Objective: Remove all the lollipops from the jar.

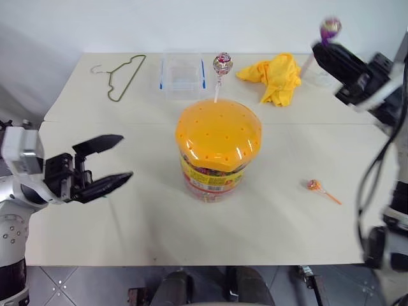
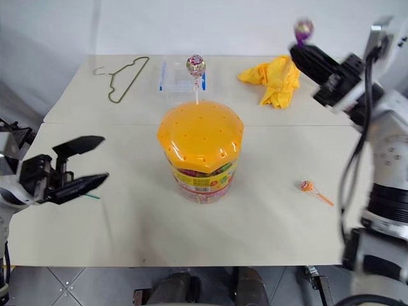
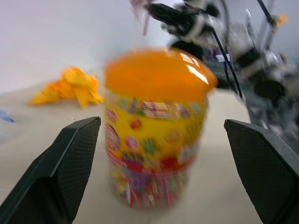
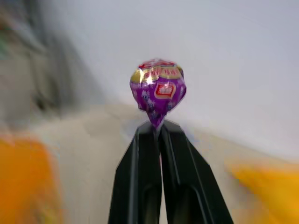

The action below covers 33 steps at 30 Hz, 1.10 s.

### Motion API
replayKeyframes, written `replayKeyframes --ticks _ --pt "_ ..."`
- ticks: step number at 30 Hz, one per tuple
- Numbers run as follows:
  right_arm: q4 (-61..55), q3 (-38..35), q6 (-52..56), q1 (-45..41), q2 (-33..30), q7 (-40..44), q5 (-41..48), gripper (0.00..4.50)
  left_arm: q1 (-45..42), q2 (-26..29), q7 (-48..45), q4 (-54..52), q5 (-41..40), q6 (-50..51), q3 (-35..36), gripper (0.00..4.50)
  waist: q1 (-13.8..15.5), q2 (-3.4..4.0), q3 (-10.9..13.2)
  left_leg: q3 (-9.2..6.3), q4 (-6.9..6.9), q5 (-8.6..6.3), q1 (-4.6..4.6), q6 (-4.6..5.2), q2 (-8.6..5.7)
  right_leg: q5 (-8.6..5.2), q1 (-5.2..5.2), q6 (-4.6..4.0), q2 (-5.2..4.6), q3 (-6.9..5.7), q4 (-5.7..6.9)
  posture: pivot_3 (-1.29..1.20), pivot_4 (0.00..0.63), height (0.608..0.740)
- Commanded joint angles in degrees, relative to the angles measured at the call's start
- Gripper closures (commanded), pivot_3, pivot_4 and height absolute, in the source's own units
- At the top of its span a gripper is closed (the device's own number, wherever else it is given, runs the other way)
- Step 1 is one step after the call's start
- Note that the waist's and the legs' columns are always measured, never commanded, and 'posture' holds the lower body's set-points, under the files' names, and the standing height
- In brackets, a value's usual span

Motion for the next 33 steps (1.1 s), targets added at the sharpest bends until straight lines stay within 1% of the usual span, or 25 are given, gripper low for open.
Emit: replayKeyframes --ticks 1,3,5,10,11,12,17,19,21,23,26,29,30,33 --pt "2.7 3.0 -1.0 8.3 -9.5 2.4 -10.5 4.48 0.0 0.7 -3.0 -1.2 1.7 -2.4 -1.2 0.0 -0.2 0.02 0.0 0.06 0.0 0.0 0.0 0.01 0.01 0.01 -0.01 0.01 0.0 0.0 -0.01 0.0 0.15 0.74" --pt "3.5 4.6 -0.8 15.2 -13.4 2.9 -14.6 4.48 -0.5 0.6 -3.8 -0.7 2.3 -2.9 -2.2 0.0 -0.2 0.02 0.0 0.06 0.01 -0.01 0.0 -0.01 0.12 0.01 0.0 0.02 -0.06 -0.01 -0.05 0.0 0.15 0.74" --pt "4.2 6.1 -1.6 20.2 -14.1 2.8 -17.3 4.48 -1.0 0.4 -4.2 -0.1 3.0 -3.4 -3.2 0.0 -0.3 0.02 0.0 0.08 0.03 0.01 0.02 -0.04 0.16 0.01 0.01 0.02 -0.05 -0.01 -0.02 0.0 0.15 0.74" --pt "4.7 7.3 -2.3 28.5 -12.3 2.7 -20.5 4.48 -2.0 -0.2 -3.7 0.1 3.3 -3.5 -4.3 0.0 -0.6 0.09 0.0 0.4 0.06 0.04 0.27 -0.1 0.25 0.03 0.08 0.05 -0.04 0.02 0.12 0.0 0.15 0.74" --pt "5.4 7.1 -2.6 29.4 -11.6 2.6 -20.5 3.98 -2.0 -0.3 -3.7 0.1 3.3 -3.4 -4.3 0.0 -0.5 0.09 0.0 0.39 0.06 0.04 0.3 -0.11 0.25 0.03 0.09 0.05 -0.04 0.04 0.14 0.0 0.15 0.74" --pt "5.9 6.7 -2.7 29.9 -11.2 2.6 -20.5 3.8 -2.0 -0.3 -3.6 -0.1 3.3 -3.4 -4.4 0.0 -0.5 0.09 0.0 0.39 0.06 0.04 0.29 -0.11 0.25 0.03 0.08 0.05 -0.04 0.05 0.14 0.0 0.15 0.74" --pt "5.6 3.1 -3.2 30.9 -10.9 5.5 -18.5 2.14 -1.9 0.4 -3.1 -0.5 2.5 -2.5 -3.3 0.0 -0.4 0.09 0.0 0.28 0.06 0.03 0.24 -0.13 0.24 0.04 0.1 0.06 -0.06 0.08 0.05 0.0 0.15 0.74" --pt "6.3 1.3 -6.7 29.7 -10.6 7.3 -17.6 1.41 -2.0 0.4 -2.5 -0.3 2.1 -2.2 -2.4 0.0 -0.3 0.1 0.0 0.25 0.07 0.03 0.22 -0.13 0.24 0.03 0.09 0.06 -0.06 0.06 0.04 0.0 0.15 0.74" --pt "7.3 -0.8 -15.7 26.7 -9.1 9.5 -16.5 0.7 -2.3 0.0 -1.3 0.0 0.7 -1.4 -1.0 0.0 -0.3 0.09 0.0 0.26 0.07 0.03 0.22 -0.13 0.23 0.04 0.1 0.07 -0.05 0.05 0.04 0.0 0.15 0.74" --pt "6.6 -2.2 -19.2 22.6 -8.2 13.4 -13.4 0.03 -3.3 -1.2 1.9 0.3 -2.4 0.1 1.2 0.0 -0.4 0.14 0.0 0.26 0.09 0.03 0.22 -0.13 0.22 0.05 0.1 0.08 -0.04 0.06 0.05 0.0 0.15 0.74" --pt "1.2 -2.3 -14.4 13.1 -4.1 17.0 -3.6 0.03 -4.0 -3.0 6.3 1.0 -5.9 1.5 4.6 0.0 -0.7 0.18 0.1 0.27 0.08 0.03 0.24 -0.15 0.27 0.05 0.09 0.08 -0.02 0.07 0.06 0.0 0.15 0.74" --pt "-3.9 1.3 -9.6 4.9 0.3 17.1 1.6 0.03 -3.7 -4.5 9.3 1.6 -8.0 2.5 7.2 0.0 -0.7 0.18 0.1 0.21 0.07 0.02 0.26 -0.23 0.35 0.04 0.08 0.06 0.02 0.04 0.06 0.0 0.15 0.74" --pt "-5.8 3.0 -6.9 1.4 2.7 16.2 3.8 0.03 -3.6 -5.2 10.3 1.9 -8.6 2.5 8.1 0.0 -0.6 0.18 0.1 0.17 0.07 0.01 0.24 -0.24 0.35 0.04 0.08 0.06 0.01 0.02 0.06 0.0 0.15 0.74" --pt "-8.2 7.8 -2.4 -6.0 8.6 14.0 5.5 0.03 -3.2 -6.2 11.8 2.3 -9.3 2.7 9.4 0.0 -0.5 0.17 0.1 0.08 0.11 0.01 0.19 -0.24 0.33 0.04 0.07 0.06 -0.01 -0.03 0.04 0.0 0.15 0.74"
